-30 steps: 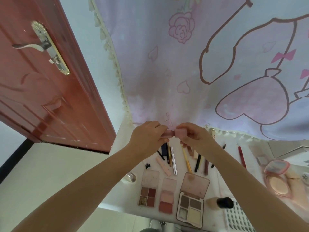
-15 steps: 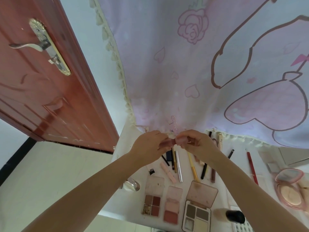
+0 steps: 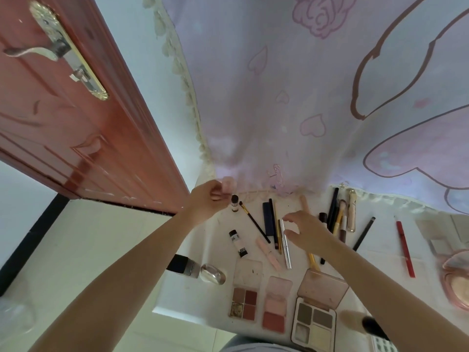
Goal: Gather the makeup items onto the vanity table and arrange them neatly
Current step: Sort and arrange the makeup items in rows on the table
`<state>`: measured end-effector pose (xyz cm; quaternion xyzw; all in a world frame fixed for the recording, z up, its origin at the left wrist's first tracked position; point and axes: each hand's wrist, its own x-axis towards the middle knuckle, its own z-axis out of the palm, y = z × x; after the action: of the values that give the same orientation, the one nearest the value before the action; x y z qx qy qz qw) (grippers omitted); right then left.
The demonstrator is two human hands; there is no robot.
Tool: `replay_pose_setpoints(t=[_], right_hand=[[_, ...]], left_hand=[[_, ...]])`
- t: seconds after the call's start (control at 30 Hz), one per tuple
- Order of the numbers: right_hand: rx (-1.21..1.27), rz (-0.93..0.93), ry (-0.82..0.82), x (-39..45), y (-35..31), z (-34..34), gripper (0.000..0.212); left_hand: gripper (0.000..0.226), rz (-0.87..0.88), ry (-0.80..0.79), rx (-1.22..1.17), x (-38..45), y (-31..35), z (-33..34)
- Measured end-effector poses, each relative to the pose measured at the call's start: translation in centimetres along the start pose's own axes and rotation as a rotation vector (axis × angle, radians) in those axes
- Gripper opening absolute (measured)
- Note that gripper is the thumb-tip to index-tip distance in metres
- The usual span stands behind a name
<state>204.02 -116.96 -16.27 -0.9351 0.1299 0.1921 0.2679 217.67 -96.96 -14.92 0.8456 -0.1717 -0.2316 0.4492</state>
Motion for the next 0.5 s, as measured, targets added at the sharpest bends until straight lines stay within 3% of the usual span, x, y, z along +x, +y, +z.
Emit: replay_pose_setpoints(t=[0.13, 0.27, 0.37, 0.5], right_hand=[[-0.139, 0.053, -0.059, 0.9, 1.6, 2.0, 0.044], [-0.181, 0.044, -0.088, 1.5, 2.1, 2.6, 0.041], [-0.207, 0.037, -0.108, 1.8, 2.2, 3.0, 0.038], [-0.194, 0.038, -0.022, 1.5, 1.5, 3.6, 0.036]], left_hand=[[0.017, -0.047, 0.005, 0.049, 1.0, -2.3, -0.1], [0.004, -0.107, -0.027, 0.096, 2.0, -3.2, -0.2], [0.017, -0.165, -0.107, 0.195, 2.9, -3.3, 0.2], [0.014, -0.225, -0.161, 0.223, 3.9, -3.6, 0.8]])
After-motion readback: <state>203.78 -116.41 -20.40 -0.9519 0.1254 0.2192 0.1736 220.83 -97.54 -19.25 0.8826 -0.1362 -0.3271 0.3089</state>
